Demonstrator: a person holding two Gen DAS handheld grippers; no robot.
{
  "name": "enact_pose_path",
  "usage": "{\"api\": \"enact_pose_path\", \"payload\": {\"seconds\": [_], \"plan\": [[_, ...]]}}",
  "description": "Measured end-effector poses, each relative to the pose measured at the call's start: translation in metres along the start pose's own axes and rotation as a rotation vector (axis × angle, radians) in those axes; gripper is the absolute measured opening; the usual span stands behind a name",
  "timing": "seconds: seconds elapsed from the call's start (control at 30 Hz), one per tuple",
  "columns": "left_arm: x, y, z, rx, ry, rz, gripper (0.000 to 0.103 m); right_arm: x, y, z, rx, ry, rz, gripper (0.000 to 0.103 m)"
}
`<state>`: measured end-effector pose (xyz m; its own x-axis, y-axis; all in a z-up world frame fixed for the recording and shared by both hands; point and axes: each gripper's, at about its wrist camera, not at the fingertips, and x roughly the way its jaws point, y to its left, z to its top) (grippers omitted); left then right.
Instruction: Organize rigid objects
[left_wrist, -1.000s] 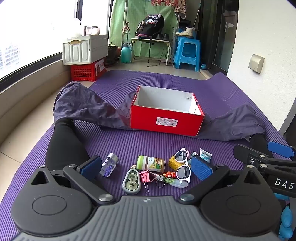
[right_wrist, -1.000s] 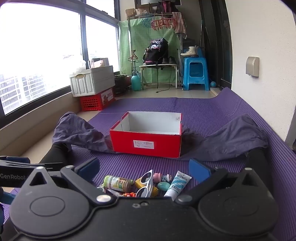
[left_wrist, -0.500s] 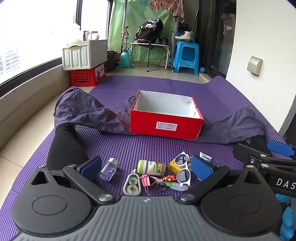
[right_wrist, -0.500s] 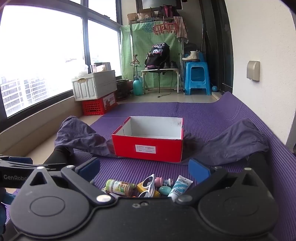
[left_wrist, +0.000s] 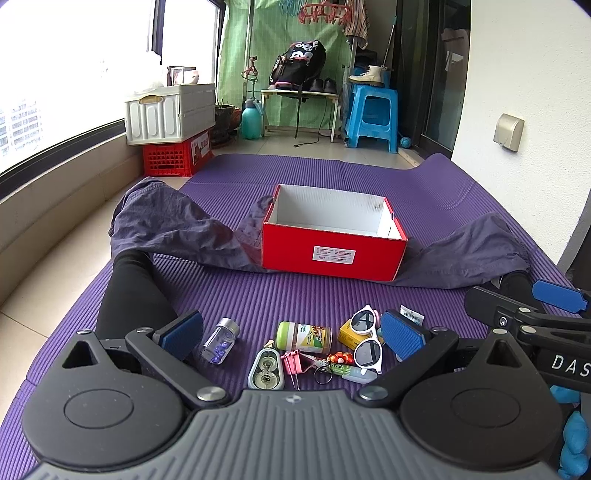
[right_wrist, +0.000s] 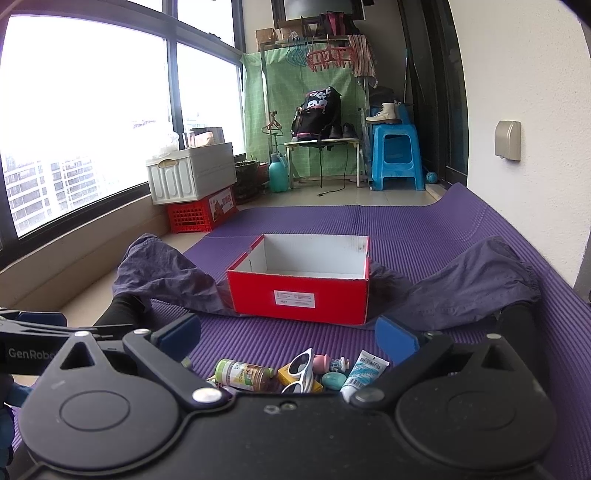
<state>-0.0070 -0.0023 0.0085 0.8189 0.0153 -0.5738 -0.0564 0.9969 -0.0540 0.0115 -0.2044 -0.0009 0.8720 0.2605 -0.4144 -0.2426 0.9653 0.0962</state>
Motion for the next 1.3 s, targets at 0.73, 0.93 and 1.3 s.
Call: {"api": "enact_pose_path", "payload": {"seconds": [0.73, 0.93, 1.3], "plan": [[0.004, 0.003, -0.001, -0.015, 0.010, -0.026, 0.103, 0.000, 0.003, 0.000, -0.001, -0.004, 0.002, 0.101], [0.015, 0.005, 0.000, -0.001, 0.029, -0.026, 0.103, 0.006, 0.003, 0.001, -0.004, 0.015, -0.007, 0.101], [0.077, 0.041, -0.002, -0.084, 0.196, 0.039, 0.103, 0.049, 0.006, -0.004, -0.059, 0.118, 0.016, 0.101]]}}
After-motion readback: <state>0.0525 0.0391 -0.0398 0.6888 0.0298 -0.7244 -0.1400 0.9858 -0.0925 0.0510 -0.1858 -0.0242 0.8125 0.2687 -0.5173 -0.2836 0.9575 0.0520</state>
